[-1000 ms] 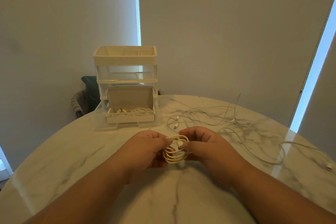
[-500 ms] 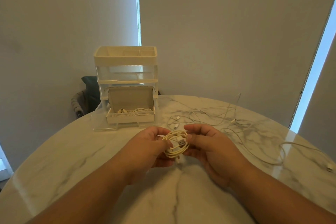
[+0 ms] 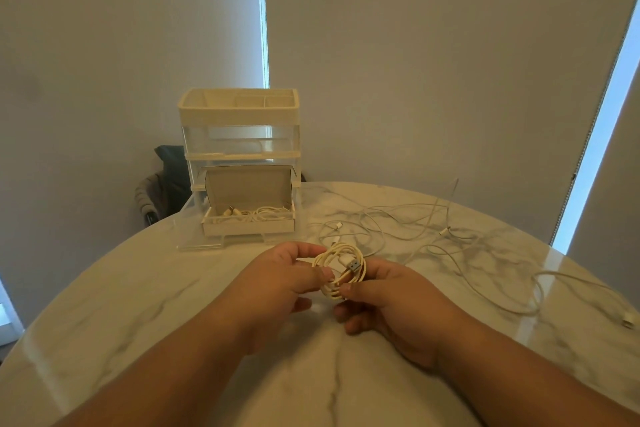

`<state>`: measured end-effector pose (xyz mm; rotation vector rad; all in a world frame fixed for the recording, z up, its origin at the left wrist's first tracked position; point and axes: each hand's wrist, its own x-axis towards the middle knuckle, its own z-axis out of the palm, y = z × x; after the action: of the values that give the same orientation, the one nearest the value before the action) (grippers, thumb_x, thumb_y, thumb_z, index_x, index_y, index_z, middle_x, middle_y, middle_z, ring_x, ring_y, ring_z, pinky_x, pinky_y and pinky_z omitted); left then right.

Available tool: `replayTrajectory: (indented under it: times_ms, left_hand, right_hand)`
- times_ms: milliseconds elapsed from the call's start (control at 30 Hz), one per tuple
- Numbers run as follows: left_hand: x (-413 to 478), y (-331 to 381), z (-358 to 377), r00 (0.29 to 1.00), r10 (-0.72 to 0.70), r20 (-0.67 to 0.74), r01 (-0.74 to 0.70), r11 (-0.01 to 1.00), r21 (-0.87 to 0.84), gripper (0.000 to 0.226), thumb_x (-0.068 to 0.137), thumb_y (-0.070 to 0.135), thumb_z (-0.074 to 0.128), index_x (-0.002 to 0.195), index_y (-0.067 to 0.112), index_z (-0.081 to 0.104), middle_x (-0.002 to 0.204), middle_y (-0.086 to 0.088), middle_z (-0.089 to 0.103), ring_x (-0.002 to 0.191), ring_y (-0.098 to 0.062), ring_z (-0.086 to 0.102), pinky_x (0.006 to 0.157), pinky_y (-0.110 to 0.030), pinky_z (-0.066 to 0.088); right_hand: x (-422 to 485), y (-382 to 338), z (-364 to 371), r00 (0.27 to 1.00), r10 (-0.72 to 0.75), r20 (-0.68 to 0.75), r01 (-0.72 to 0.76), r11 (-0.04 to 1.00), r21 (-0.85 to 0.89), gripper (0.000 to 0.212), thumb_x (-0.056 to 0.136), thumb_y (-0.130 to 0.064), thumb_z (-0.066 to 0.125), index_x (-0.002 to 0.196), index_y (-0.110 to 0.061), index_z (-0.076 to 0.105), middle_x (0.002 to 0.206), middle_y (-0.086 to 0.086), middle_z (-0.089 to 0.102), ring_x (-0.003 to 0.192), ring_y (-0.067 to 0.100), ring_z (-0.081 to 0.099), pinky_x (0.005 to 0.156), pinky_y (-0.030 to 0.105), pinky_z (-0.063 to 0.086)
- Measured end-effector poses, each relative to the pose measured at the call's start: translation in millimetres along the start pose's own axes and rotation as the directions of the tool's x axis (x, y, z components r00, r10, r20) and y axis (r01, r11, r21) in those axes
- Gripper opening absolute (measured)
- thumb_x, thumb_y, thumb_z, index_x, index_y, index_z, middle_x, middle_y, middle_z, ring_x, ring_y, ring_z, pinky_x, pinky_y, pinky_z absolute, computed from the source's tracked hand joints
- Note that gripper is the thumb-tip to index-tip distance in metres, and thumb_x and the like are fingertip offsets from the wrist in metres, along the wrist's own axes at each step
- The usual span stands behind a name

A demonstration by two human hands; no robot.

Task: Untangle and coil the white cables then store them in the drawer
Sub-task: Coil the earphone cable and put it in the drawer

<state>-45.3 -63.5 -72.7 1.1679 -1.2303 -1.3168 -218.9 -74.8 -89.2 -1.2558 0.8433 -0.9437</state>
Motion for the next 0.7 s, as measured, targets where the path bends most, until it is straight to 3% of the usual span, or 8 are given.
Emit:
replayTrajectory:
  times_ms: [133,267,367,533,700]
  left_hand:
    - [0.4,0.3,1.6,0.999,-0.04,-0.007,0.039,0.992,-0.118,0.03,0.086,-0.007,0.064,0.112,0.004,0.058,0.098,-0.023,0.071,0.073,-0.022,0.063,0.06,-0.031,0.054]
    - [0.1,-1.1,1.5,0.999,-0.032,0.005,0.033,0.999,-0.042,0.033,0.083,-0.005,0.068,0.112,0.008,0.059,0.093,-0.017,0.073,0.068,-0.018,0.065,0.057,-0.031,0.051]
    - [0.9,-0.5,0.1,1.0,-0.022,-0.018,0.022,0.999,0.031,0.035,0.081,-0.002,0.072,0.112,0.01,0.06,0.092,-0.014,0.073,0.067,-0.016,0.064,0.055,-0.03,0.048]
    - [2.1,-2.8,2.5,0.999,-0.009,-0.035,0.01,1.0,0.024,0.037,0.08,-0.004,0.072,0.111,0.01,0.058,0.087,-0.013,0.07,0.067,-0.017,0.065,0.054,-0.029,0.049]
    - [2.6,-4.2,3.4,1.0,-0.017,-0.019,0.018,1.0,0.008,0.042,0.078,-0.006,0.074,0.114,0.008,0.056,0.106,-0.026,0.068,0.077,-0.026,0.066,0.059,-0.03,0.054]
  right_hand:
    - [3.1,-0.2,-1.7,0.997,0.005,-0.072,0.0,0.998,0.06,0.022,0.086,0.013,0.057,0.1,-0.001,0.069,0.081,0.016,0.068,0.065,0.019,0.059,0.056,0.032,0.048]
    - [2.6,-4.4,-0.8,0.999,0.009,-0.052,0.002,0.978,0.208,0.032,0.077,0.012,0.06,0.107,0.004,0.061,0.089,0.019,0.071,0.072,0.021,0.065,0.062,0.032,0.049]
    - [5.0,-5.2,-0.7,0.992,-0.001,-0.123,0.036,0.96,0.277,0.029,0.085,0.012,0.058,0.113,0.003,0.057,0.093,0.02,0.072,0.074,0.024,0.066,0.063,0.032,0.051]
    - [7.1,-2.6,-1.3,0.981,-0.02,-0.193,0.072,0.96,0.27,0.036,0.084,0.011,0.064,0.117,-0.001,0.056,0.096,0.019,0.072,0.078,0.026,0.066,0.067,0.034,0.052]
    - [5.9,-1.3,1.0,0.971,-0.052,-0.235,0.1,0.975,0.198,0.029,0.085,0.012,0.063,0.111,-0.001,0.06,0.091,0.016,0.075,0.082,0.029,0.067,0.076,0.042,0.053]
